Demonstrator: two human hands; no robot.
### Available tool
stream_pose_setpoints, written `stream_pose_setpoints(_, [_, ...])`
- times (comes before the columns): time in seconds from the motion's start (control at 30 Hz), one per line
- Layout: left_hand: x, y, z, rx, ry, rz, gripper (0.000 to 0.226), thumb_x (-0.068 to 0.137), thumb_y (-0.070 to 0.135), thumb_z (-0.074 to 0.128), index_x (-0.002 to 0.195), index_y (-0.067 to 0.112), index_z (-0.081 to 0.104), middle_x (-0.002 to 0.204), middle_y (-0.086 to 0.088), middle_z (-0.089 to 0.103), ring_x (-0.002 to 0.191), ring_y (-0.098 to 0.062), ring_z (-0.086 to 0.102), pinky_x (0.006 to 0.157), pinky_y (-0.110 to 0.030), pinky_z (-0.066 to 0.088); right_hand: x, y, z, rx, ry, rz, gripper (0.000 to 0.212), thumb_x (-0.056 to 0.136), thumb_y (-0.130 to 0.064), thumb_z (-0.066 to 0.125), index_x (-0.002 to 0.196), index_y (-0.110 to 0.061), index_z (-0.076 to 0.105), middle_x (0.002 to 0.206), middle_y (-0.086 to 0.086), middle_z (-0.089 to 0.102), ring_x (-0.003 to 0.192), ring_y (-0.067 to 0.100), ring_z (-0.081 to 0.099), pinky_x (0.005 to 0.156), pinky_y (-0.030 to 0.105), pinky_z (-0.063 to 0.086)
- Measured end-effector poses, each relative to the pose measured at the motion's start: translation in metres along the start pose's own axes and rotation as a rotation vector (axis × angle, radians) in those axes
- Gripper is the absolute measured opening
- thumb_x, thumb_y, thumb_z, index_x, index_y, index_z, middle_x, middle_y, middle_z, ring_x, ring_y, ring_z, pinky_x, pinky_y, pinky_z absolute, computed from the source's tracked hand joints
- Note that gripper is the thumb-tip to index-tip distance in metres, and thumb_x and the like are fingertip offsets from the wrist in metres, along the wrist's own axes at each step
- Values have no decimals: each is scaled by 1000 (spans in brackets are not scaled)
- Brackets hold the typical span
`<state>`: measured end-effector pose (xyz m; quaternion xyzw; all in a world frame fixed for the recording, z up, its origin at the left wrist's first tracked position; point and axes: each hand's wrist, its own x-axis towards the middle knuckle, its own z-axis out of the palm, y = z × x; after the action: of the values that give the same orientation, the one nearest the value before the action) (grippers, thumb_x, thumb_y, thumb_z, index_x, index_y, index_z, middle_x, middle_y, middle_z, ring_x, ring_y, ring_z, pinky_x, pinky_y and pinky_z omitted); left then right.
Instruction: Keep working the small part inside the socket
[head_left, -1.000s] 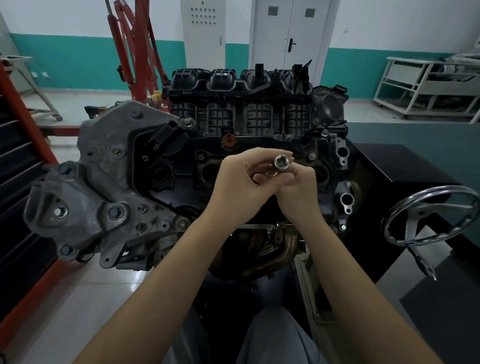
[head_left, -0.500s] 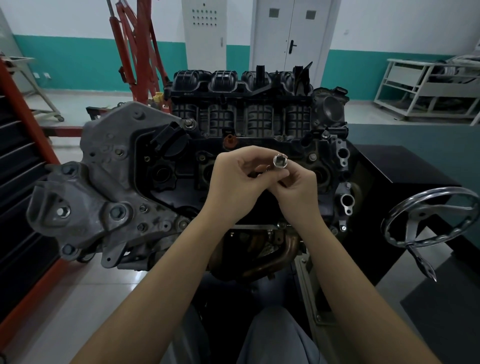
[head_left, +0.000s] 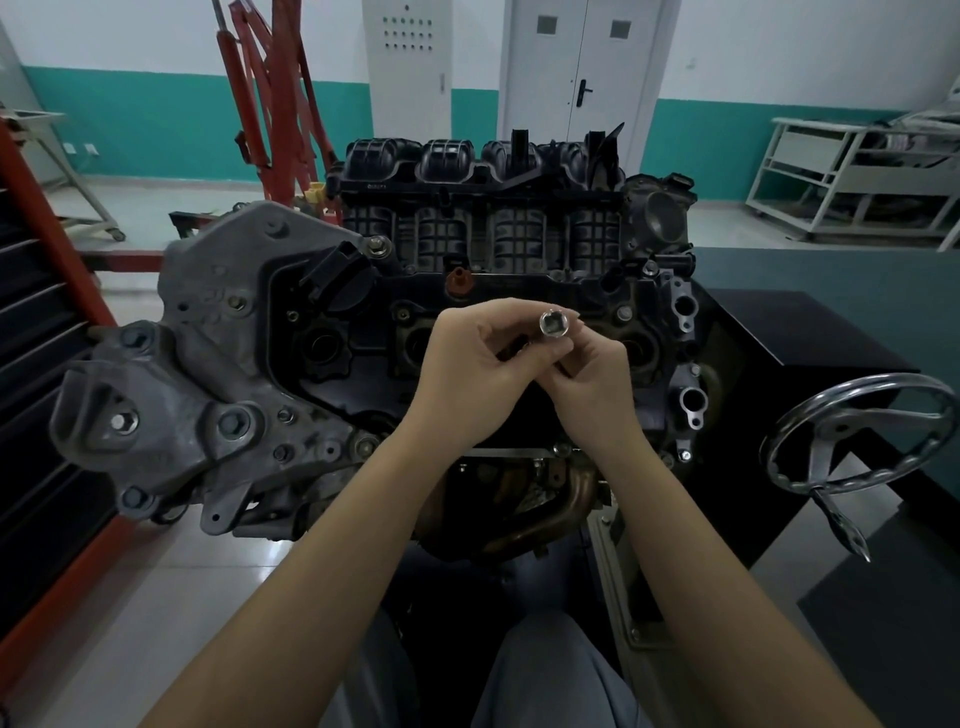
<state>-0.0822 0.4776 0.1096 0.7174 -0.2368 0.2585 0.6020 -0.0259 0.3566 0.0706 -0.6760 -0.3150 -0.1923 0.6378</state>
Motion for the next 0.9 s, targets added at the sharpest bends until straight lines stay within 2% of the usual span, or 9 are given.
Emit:
stream_pose_setpoints(0.07, [0, 2, -1, -56, -50, -14, 28, 82, -11, 67, 104, 5, 70, 96, -5, 73, 95, -13, 71, 86, -25, 53, 1, -2, 0, 0, 3, 16, 27, 83, -1, 63, 90, -28, 67, 81, -20, 71, 82, -1, 67, 72, 13, 49])
stream_pose_setpoints(0.13, [0, 2, -1, -38, -65, -12, 29, 80, -11, 69, 105, 3, 70, 98, -7, 73, 97, -15, 70, 87, -27, 54, 2, 0, 0, -12, 37, 24, 29, 79, 2, 67, 84, -26, 69, 77, -18, 72, 77, 0, 67, 69, 14, 49])
stream_pose_setpoints(0.27, [1, 2, 1, 66, 24, 15, 21, 74, -4, 77, 92, 6, 75, 88, -4, 74, 86, -13, 72, 82, -29, 57, 2, 3, 0, -20, 71, 18, 15, 78, 5, 71, 90, -5, 72, 83, 3, 73, 82, 18, 70, 75, 35, 56])
stream_pose_setpoints(0.33, [1, 2, 1, 57, 19, 11, 21, 77, -4, 74, 96, 6, 74, 90, -3, 75, 89, -13, 72, 83, -30, 57, 0, 2, 0, -13, 51, 9, 17, 81, 2, 69, 94, -8, 71, 87, -3, 73, 87, 13, 69, 77, 29, 54])
stream_pose_setpoints(0.4, [0, 2, 0, -2, -12, -5, 27, 80, -7, 70, 103, 8, 72, 94, -4, 74, 93, -15, 71, 86, -29, 56, -1, -1, 1, -11, 28, 8, 19, 83, -2, 65, 91, -19, 68, 81, -17, 71, 83, 0, 67, 73, 15, 49])
stream_pose_setpoints(0.47, [0, 4, -3, -56, -57, -17, 31, 81, -10, 68, 106, 9, 70, 96, -5, 73, 96, -17, 71, 87, -28, 55, -1, -3, 3, -21, 43, 10, 21, 80, -3, 64, 89, -22, 67, 75, -25, 69, 76, -5, 66, 68, 9, 46])
stream_pose_setpoints(0.67, [-1, 3, -1, 91, 35, 34, 25, 75, -2, 78, 94, 13, 73, 89, 1, 74, 88, -11, 71, 83, -30, 57, -1, 0, 3, 2, 75, -5, 20, 79, 5, 71, 90, -11, 72, 85, -6, 73, 85, 12, 70, 77, 25, 53])
stream_pose_setpoints(0.8, [-2, 1, 0, -11, -8, 4, 29, 81, -6, 70, 104, 10, 70, 98, -6, 73, 97, -18, 70, 90, -34, 55, -2, -2, 3, 2, 21, -2, 30, 83, 5, 63, 90, -24, 66, 81, -22, 70, 81, -2, 66, 73, 12, 48])
stream_pose_setpoints(0.9, [-1, 2, 0, 11, -27, -7, 30, 79, -6, 73, 105, 8, 70, 99, -7, 73, 97, -18, 70, 90, -34, 55, 1, 0, 1, -14, 55, 7, 29, 80, 5, 65, 86, -23, 70, 78, -18, 72, 79, 1, 68, 71, 15, 49])
